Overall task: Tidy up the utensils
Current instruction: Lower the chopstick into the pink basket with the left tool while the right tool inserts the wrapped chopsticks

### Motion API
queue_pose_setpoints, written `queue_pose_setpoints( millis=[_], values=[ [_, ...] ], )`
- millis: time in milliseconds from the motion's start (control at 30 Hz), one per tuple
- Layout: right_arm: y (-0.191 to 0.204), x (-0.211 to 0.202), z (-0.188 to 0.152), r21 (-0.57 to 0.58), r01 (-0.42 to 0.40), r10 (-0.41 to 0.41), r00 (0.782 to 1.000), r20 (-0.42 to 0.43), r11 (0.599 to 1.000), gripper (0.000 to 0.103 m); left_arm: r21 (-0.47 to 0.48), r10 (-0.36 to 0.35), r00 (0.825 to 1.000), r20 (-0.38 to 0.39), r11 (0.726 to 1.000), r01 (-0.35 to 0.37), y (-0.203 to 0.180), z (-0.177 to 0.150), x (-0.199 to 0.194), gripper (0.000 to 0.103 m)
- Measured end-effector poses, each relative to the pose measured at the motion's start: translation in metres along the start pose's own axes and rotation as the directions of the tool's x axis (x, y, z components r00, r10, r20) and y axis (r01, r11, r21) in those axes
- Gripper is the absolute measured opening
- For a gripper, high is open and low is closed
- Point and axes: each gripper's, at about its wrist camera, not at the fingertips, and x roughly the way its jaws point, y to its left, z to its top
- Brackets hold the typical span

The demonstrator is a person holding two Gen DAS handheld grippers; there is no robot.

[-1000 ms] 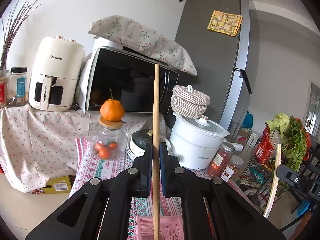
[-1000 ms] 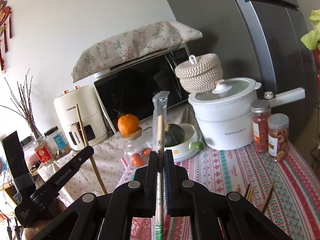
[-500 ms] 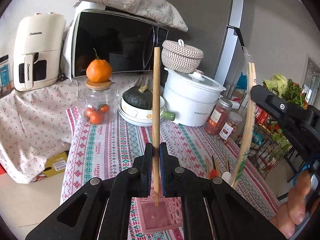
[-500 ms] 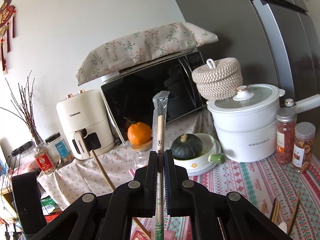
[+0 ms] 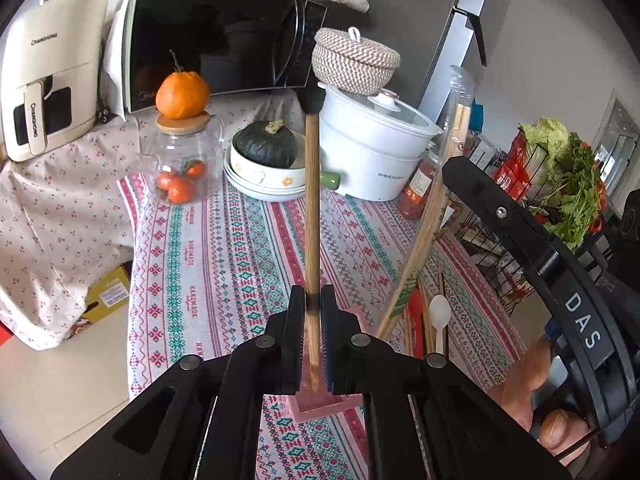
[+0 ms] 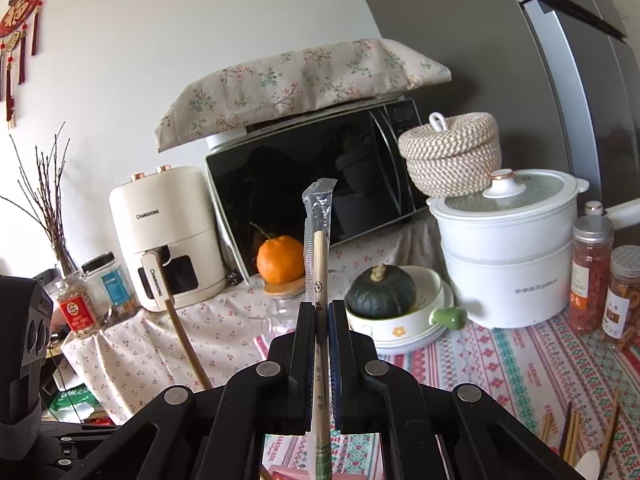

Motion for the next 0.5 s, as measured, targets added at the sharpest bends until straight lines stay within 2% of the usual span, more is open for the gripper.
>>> queue_pose_setpoints(
  millis=[67, 100, 300, 500],
  values=[
    [0.0, 0.001, -0.002, -0.002, -0.002, 0.002, 1.0, -0.006, 1.0, 0.006, -0.014, 0.035, 0.999, -0.017, 0.999, -0.036, 0.002, 0.0, -0.001, 0.019],
    [0.001, 0.001, -0.003, -0.003, -0.004, 0.004, 1.0, -0.008, 1.0, 0.006, -0.016, 0.025, 1.0, -0.01, 1.0, -0.025, 0.002, 0.0, -0.004, 0.021],
    [0.008, 0.006, -0.01, -0.034, -0.007, 0.006, 0.999, -0.045, 0.999, 0.006, -0.044, -0.019, 1.0, 0.013, 0.999, 0.02, 0.003, -0.001, -0.02, 0.022],
    [0.02, 0.014, -0.017, -0.112, -0.026, 0.01, 0.99, -0.141, 0.993, 0.006, -0.078, -0.039, 0.999, 0.036, 0.996, 0.042, 0.007, -0.003, -0.034, 0.022]
  ],
)
